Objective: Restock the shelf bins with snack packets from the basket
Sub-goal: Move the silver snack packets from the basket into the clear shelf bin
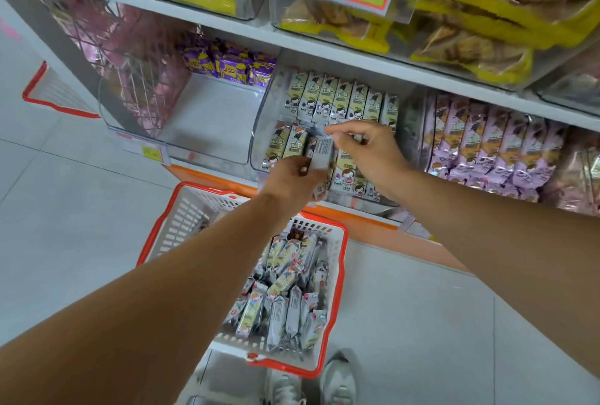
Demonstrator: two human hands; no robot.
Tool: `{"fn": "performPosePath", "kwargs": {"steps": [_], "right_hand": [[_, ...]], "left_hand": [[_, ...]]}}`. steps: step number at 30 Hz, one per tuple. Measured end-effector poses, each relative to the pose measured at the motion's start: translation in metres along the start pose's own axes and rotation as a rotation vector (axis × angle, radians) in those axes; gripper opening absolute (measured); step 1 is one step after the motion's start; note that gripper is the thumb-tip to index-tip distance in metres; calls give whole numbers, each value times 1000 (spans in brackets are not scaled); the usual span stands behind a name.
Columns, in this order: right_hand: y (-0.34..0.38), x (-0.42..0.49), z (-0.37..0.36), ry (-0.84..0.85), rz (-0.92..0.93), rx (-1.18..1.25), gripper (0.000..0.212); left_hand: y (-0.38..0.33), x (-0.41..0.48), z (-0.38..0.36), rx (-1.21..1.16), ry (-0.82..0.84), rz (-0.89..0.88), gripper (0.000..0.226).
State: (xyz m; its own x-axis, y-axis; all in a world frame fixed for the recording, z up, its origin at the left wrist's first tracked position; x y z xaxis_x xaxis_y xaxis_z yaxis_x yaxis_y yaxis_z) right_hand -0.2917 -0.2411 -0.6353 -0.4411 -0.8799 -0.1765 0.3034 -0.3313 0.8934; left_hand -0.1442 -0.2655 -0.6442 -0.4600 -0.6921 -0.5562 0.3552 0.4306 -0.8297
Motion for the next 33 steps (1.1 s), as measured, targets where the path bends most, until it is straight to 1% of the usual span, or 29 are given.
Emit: {"fn": "performPosePath", "kwargs": {"steps": [2,5,7,8,10,13,17,19,22,24,26,28,29,30,32,33], "right_hand": [[-2,4,-2,-19,0,32,23],[-8,12,6,-113,-3,-24,29],[-14,15,11,-176,-36,-42,28],[-21,18,11,-182,-63,-61,26],[-33,21,6,-121,-134,-121,24],[-48,22,-7,-8,-214,-176,28],[-58,19,-15,33,-272,-240,35],[-58,20,-11,18,-293,-314,43],[-60,22,4,-46,-314,-279,59],[-56,18,9,-73,-300,-301,58],[-47,15,10,-147,-209,-322,49],[-37,13,6,-172,-129,-210,45],[-32,12,2,-128,-134,-113,48],[-29,11,-4,-62,-153,-23,54],[-26,12,-15,49,-197,87,62],[-24,12,-18,64,-213,112,63]], "left_hand": [[4,9,-1,-7,-25,-9,11],[9,15,5,17,-66,-6,26],[9,20,9,15,-114,-11,30],[8,21,9,4,-127,-5,30],[6,21,6,-6,-130,6,28],[1,19,-2,-36,-106,-12,22],[4,17,-2,-109,-133,12,13],[5,17,-2,-126,-133,20,13],[4,16,-2,-132,-133,29,24],[4,17,-1,-129,-141,40,33],[4,17,0,-123,-149,55,34],[1,15,-2,-116,-134,44,27],[-1,13,-4,-106,-116,30,21],[-3,11,-5,-74,-92,7,23],[-5,13,-7,32,-39,-55,27],[-5,15,-7,119,-32,-87,27]]}}
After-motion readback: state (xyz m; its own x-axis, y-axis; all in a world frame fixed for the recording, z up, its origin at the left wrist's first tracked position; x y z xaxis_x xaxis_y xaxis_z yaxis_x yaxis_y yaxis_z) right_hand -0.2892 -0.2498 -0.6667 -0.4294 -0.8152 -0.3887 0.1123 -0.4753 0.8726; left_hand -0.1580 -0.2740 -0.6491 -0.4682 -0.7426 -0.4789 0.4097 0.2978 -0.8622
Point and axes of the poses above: each hand's wrist, its own x-axis towards the middle knuckle, its own z-axis out of the back of the hand, y = z × x, the point moved 5 cm from there along x, towards the middle knuckle, and after that the axes turned 1 degree about -y, right-handed, at the moved point
